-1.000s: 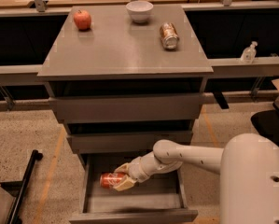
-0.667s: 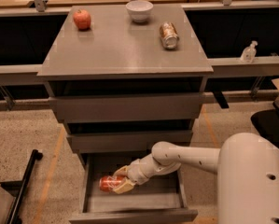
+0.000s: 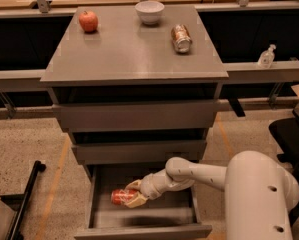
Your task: Place coke can into bottom drawer
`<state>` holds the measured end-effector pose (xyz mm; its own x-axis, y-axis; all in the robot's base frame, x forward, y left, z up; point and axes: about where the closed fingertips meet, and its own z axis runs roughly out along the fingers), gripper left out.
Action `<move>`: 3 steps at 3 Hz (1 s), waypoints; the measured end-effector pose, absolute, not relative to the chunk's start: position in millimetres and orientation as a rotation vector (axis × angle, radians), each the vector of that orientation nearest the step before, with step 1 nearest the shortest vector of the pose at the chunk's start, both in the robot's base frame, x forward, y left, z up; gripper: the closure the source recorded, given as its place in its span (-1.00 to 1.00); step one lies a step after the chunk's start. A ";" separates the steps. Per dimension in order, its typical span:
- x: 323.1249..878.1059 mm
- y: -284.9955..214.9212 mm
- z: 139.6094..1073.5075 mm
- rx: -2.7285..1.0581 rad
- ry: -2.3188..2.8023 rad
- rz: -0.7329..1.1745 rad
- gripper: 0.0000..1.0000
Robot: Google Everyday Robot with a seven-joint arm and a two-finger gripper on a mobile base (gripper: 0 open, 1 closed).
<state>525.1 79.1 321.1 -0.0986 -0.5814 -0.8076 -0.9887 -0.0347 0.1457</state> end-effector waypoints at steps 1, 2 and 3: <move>532.2 75.8 293.6 -1.621 1.729 1.036 1.00; 539.4 72.5 262.8 -1.592 1.740 1.062 1.00; 541.7 67.4 227.3 -1.539 1.771 1.121 0.65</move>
Offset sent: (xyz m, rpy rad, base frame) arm 0.0282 -0.0158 -0.0989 0.0528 0.0671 -0.0529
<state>541.7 67.4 227.3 -0.2067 -0.5267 -0.8245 -0.9706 0.0044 0.2405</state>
